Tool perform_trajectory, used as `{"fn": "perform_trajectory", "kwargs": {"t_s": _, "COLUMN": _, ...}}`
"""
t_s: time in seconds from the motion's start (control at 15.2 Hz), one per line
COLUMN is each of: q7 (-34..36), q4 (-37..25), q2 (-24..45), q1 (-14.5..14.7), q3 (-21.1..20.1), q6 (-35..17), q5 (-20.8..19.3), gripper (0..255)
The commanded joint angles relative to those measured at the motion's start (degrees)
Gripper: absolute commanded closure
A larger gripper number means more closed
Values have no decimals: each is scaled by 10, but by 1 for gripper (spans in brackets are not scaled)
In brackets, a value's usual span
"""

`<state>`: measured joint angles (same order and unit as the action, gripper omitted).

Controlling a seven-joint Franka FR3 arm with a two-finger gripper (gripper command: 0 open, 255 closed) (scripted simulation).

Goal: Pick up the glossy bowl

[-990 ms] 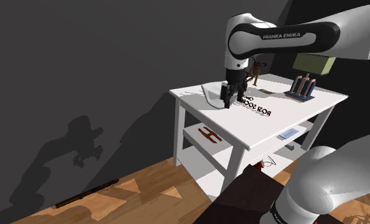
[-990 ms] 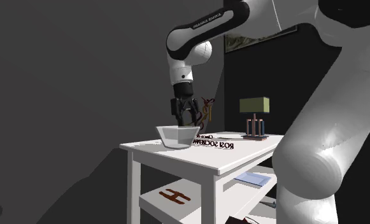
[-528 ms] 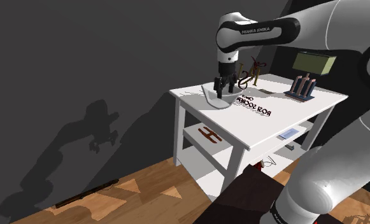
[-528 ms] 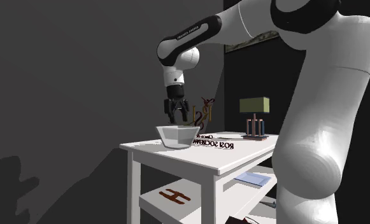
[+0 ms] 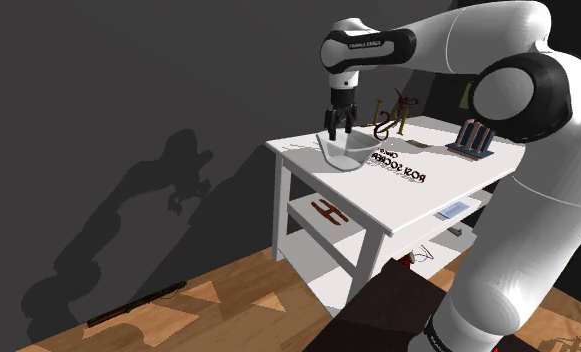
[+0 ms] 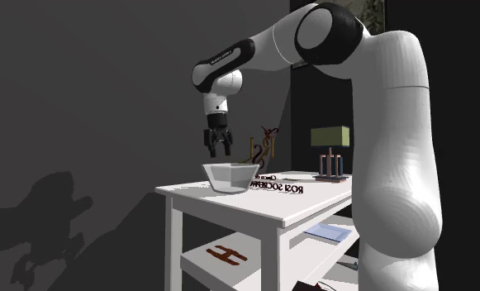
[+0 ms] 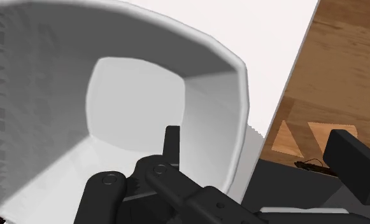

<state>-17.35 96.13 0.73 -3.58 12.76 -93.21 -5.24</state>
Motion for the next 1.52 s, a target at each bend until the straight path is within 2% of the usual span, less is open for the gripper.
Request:
{"fn": "perform_trajectory", "kwargs": {"t_s": 0.0, "q7": -4, "q4": 2, "q2": 9, "q1": -2, "q3": 1, "q6": -13, "q5": 2, "gripper": 0}}
{"fn": "perform_trajectory", "kwargs": {"t_s": 0.33, "q7": -1, "q4": 43, "q2": 8, "q1": -2, "q3": 1, "q6": -51, "q5": 1, "gripper": 0}}
{"fn": "perform_trajectory", "kwargs": {"t_s": 0.53, "q7": -1, "q4": 47, "q2": 8, "q1": -2, "q3": 2, "q6": -56, "q5": 1, "gripper": 0}}
{"fn": "perform_trajectory", "kwargs": {"t_s": 0.59, "q7": 0, "q4": 48, "q2": 7, "q1": -2, "q3": 1, "q6": -56, "q5": 1, "gripper": 255}}
{"fn": "perform_trajectory", "kwargs": {"t_s": 1.19, "q7": -1, "q4": 47, "q2": 8, "q1": -2, "q3": 1, "q6": -56, "q5": 1, "gripper": 255}}
{"fn": "perform_trajectory", "kwargs": {"t_s": 1.45, "q7": -3, "q4": 15, "q2": 8, "q1": -2, "q3": 1, "q6": -25, "q5": 2, "gripper": 255}}
